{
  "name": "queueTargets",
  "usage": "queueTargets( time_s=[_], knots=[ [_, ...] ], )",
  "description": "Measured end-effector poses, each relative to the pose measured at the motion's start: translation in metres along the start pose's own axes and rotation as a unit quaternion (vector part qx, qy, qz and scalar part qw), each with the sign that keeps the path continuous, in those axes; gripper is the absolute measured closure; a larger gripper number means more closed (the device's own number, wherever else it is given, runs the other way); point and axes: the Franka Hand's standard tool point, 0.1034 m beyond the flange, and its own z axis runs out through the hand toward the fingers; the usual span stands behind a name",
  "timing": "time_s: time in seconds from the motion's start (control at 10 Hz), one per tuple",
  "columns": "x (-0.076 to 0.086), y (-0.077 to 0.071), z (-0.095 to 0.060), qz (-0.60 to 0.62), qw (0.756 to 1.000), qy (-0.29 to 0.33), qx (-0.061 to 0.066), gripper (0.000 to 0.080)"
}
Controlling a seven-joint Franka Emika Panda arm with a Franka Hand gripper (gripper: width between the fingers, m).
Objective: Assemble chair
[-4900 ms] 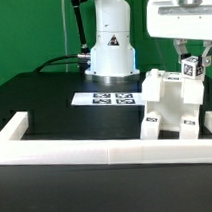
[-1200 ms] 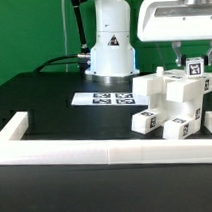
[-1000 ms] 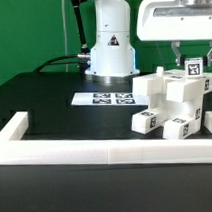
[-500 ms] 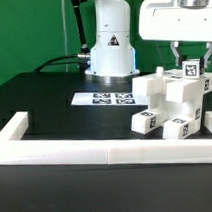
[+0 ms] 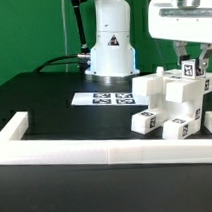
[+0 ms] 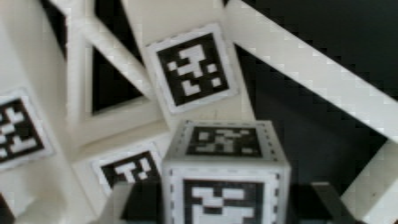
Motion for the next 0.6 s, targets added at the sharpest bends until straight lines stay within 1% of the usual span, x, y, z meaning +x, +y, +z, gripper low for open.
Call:
queueTargets(
  time_s=[0.2, 0.4, 0.5, 0.6],
  knots=[
    [-0.0002, 0.0003, 0.0001, 0.063, 0.998, -0.001, 0.000, 0.0515],
    [-0.0001, 0.0008, 0.0005, 0.158, 0.987, -0.007, 0.000, 0.0515],
    [-0.0001, 0.0007, 0.0006, 0.187, 0.982, -0.009, 0.001, 0.0515],
    [0.0000, 0.0003, 0.0007, 0.231, 0.973, -0.009, 0.001, 0.0515]
  ],
)
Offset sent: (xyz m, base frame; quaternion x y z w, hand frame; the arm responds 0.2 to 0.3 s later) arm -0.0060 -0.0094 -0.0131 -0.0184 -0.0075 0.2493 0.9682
